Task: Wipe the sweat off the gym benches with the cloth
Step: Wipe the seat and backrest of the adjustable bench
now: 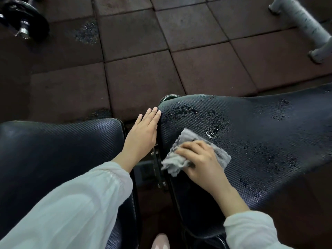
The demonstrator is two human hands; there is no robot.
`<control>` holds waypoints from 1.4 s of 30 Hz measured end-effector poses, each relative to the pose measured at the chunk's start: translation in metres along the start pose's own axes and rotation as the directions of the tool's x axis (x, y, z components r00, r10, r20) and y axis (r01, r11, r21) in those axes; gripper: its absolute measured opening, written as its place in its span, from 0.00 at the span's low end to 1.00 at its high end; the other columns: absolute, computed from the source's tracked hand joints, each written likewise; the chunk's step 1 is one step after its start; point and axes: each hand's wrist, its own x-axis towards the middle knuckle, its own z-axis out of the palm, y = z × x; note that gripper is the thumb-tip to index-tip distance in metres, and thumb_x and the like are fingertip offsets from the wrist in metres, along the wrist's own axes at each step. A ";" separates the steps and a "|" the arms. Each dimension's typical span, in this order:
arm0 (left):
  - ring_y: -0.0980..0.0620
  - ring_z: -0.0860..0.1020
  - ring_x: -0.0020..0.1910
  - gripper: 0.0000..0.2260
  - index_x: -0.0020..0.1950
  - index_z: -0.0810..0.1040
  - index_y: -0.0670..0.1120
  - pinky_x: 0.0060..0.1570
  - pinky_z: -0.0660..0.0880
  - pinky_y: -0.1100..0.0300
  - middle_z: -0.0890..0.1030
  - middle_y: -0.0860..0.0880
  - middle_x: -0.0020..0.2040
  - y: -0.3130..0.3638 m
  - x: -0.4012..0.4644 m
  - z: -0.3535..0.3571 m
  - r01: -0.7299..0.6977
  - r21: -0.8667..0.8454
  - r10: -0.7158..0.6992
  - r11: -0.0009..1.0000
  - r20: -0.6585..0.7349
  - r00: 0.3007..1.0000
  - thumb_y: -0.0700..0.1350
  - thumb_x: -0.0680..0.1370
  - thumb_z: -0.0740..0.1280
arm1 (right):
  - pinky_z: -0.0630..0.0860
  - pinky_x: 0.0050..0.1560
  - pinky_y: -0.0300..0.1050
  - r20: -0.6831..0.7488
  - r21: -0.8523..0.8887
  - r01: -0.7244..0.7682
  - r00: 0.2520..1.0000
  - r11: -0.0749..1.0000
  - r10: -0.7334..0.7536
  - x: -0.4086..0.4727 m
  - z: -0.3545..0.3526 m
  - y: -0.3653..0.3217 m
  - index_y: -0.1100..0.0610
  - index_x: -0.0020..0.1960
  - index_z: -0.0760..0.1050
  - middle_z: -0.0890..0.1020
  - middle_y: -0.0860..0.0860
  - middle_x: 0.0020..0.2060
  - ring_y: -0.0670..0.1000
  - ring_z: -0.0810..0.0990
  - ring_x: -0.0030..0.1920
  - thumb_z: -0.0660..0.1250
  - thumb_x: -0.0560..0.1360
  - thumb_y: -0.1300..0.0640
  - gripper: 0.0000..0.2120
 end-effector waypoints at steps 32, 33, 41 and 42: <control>0.52 0.68 0.68 0.21 0.68 0.72 0.43 0.64 0.59 0.68 0.70 0.49 0.70 -0.004 0.012 -0.013 0.096 -0.347 -0.116 0.933 -0.037 0.993 0.31 0.77 0.56 | 0.72 0.51 0.54 -0.138 -0.027 -0.164 0.978 0.986 0.159 0.055 0.008 0.006 0.57 0.48 0.82 0.82 0.51 0.46 0.55 0.75 0.50 0.60 0.64 0.57 0.17; 0.51 0.70 0.67 0.20 0.66 0.74 0.42 0.64 0.59 0.70 0.72 0.47 0.68 -0.004 0.014 -0.014 0.097 -0.360 -0.125 0.928 -0.056 0.991 0.30 0.76 0.56 | 0.72 0.51 0.54 -0.126 -0.027 -0.160 0.980 0.987 0.156 0.063 0.011 0.003 0.56 0.48 0.82 0.82 0.50 0.47 0.55 0.76 0.50 0.58 0.64 0.56 0.19; 0.54 0.76 0.52 0.16 0.64 0.75 0.42 0.52 0.67 0.72 0.79 0.47 0.57 0.013 0.029 -0.016 0.213 -0.612 -0.347 0.762 -0.107 0.932 0.34 0.78 0.59 | 0.63 0.53 0.46 0.017 0.010 0.033 0.999 0.999 -0.033 0.040 0.005 0.007 0.54 0.47 0.81 0.82 0.47 0.49 0.49 0.70 0.53 0.65 0.62 0.61 0.15; 0.55 0.75 0.53 0.15 0.66 0.73 0.44 0.53 0.66 0.72 0.78 0.48 0.59 0.016 0.030 -0.016 0.250 -0.661 -0.391 0.708 -0.072 0.918 0.38 0.80 0.59 | 0.63 0.53 0.46 -0.001 0.004 0.008 1.000 1.000 -0.008 0.043 0.004 0.009 0.53 0.47 0.81 0.82 0.46 0.48 0.48 0.70 0.52 0.65 0.62 0.60 0.15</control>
